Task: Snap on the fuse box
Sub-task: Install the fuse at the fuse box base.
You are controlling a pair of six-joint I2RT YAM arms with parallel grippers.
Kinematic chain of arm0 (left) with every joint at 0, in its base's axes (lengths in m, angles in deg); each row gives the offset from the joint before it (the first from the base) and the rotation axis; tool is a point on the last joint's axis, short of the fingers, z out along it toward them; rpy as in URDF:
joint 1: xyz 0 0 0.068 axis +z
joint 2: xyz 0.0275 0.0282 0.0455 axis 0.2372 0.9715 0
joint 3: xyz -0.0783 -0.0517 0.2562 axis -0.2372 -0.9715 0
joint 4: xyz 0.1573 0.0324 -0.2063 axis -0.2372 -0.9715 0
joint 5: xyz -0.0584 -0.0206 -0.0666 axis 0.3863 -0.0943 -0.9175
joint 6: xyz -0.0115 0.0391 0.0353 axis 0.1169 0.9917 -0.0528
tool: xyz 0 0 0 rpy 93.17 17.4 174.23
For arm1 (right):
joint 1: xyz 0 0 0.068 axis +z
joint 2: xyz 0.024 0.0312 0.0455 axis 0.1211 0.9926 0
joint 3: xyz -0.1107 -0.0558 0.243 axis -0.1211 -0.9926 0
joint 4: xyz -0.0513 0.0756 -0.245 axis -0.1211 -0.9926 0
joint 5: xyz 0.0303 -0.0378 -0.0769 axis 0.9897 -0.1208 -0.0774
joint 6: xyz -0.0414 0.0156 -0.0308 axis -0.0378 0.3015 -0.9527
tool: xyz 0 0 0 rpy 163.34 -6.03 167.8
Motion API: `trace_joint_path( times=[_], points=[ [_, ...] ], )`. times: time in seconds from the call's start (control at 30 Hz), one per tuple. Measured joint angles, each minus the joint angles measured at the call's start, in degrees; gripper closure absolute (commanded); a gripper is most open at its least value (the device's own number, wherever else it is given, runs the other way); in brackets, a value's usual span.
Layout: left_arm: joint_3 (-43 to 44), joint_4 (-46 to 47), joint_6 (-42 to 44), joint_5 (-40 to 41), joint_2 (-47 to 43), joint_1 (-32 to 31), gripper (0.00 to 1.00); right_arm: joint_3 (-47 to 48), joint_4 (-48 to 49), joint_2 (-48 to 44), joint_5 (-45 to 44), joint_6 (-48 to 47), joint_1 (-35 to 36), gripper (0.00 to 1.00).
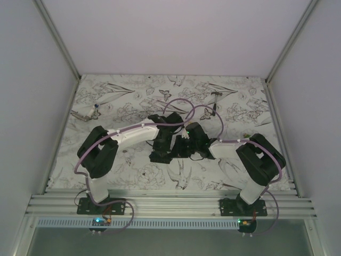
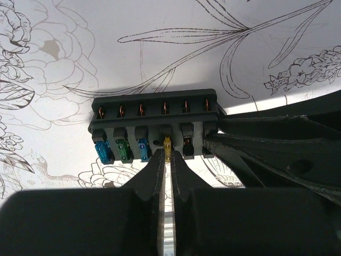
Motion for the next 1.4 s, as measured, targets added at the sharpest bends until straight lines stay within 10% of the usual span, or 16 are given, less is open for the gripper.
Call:
trace_joint_path(
  times=[1.1,1.4],
  points=[
    [-12.79,13.14,-3.63,-0.24,-6.88,0.0,1.0,0.26,-0.33,0.17,0.2,-0.07,0.04,0.82],
    [-12.41,12.04,-2.64,0.26,-8.44,-0.42,0.65,0.63,-1.01,0.17,0.13,-0.13,0.11,0.82]
  ],
)
